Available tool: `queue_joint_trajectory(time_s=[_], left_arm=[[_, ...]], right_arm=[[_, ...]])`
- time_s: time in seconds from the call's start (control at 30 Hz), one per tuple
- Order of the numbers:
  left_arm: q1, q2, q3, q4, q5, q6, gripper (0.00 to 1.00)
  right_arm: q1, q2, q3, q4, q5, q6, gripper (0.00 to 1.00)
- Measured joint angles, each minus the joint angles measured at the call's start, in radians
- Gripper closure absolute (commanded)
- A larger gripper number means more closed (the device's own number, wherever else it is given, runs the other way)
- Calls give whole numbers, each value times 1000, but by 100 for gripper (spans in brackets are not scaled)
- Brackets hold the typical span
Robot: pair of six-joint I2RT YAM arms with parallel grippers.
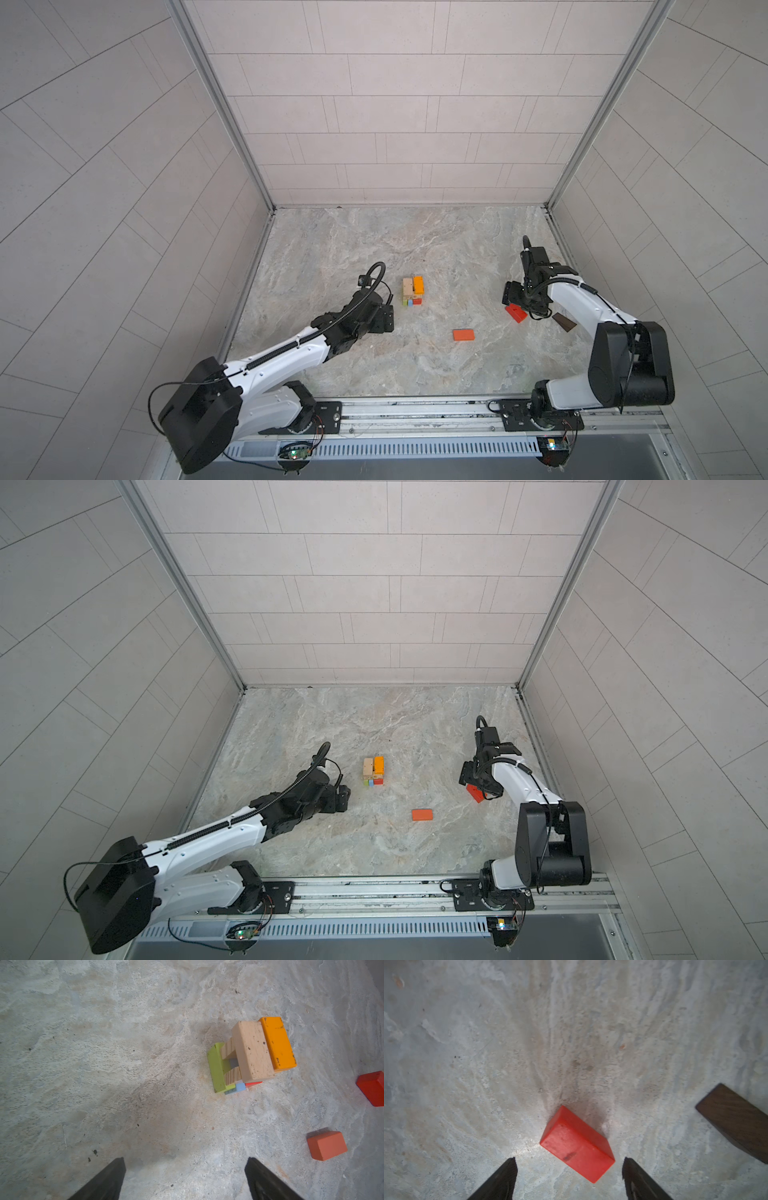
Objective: Build the wood block tower
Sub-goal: 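Lower the right gripper onto the larger red block and close it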
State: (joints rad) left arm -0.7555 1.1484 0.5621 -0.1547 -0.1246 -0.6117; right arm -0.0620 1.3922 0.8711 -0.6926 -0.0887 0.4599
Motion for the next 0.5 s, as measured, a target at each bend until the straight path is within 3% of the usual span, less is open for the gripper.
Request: queue_joint_trajectory(time_s=[0.13, 0.3, 0.5], left_arm=[[0, -1, 0, 0, 0, 0, 3], [0, -1, 0, 0, 0, 0, 3], [0, -14, -9, 2, 1, 0, 3]], right_arm=[[-8, -55, -72, 31, -32, 59, 2], [-8, -117, -203, 101, -88, 185, 1], [-8, -122, -214, 163, -95, 304, 1]])
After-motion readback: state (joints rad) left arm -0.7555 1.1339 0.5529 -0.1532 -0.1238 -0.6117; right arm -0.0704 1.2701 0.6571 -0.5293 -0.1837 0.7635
